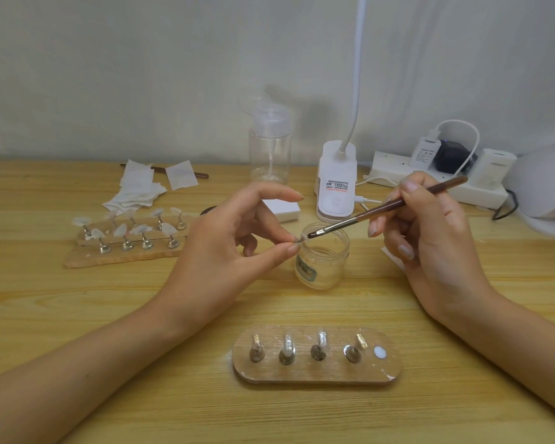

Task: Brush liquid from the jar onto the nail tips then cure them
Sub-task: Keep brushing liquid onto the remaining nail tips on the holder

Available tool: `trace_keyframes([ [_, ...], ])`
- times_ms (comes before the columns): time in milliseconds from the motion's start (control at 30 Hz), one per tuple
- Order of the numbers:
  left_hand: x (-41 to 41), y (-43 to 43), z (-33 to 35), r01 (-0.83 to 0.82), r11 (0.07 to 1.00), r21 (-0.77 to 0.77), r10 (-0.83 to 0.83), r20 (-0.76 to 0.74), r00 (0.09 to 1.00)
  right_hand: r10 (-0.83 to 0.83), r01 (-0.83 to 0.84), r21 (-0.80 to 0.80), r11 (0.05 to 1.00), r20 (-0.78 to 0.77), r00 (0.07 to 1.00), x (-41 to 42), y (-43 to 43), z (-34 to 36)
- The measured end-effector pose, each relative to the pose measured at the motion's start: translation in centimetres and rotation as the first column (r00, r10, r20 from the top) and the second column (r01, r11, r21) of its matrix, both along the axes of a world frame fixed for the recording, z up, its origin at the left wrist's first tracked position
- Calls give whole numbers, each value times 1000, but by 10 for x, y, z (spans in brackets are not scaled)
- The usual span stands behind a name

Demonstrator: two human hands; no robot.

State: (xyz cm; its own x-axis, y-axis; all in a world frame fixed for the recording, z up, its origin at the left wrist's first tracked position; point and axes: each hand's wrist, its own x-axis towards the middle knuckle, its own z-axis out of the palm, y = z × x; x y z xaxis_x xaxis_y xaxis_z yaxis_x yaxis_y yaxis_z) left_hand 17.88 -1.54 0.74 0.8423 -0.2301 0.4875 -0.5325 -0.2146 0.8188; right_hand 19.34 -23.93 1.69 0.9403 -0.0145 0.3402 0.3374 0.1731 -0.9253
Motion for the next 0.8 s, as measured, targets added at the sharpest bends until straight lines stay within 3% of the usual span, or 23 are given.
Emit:
trace_keyframes([
  [167,0,0,0,-5,1000,7,5,3,1000,-47,45,-30,999,-65,997,2,0,-1],
  [333,-1,0,1,-8,1000,10,8,19,1000,0,0,-26,1000,-10,1000,1,2,-1],
  [800,0,0,1,-10,1000,24,10,35,999,-39,39,0,999,-68,997,4,0,-2],
])
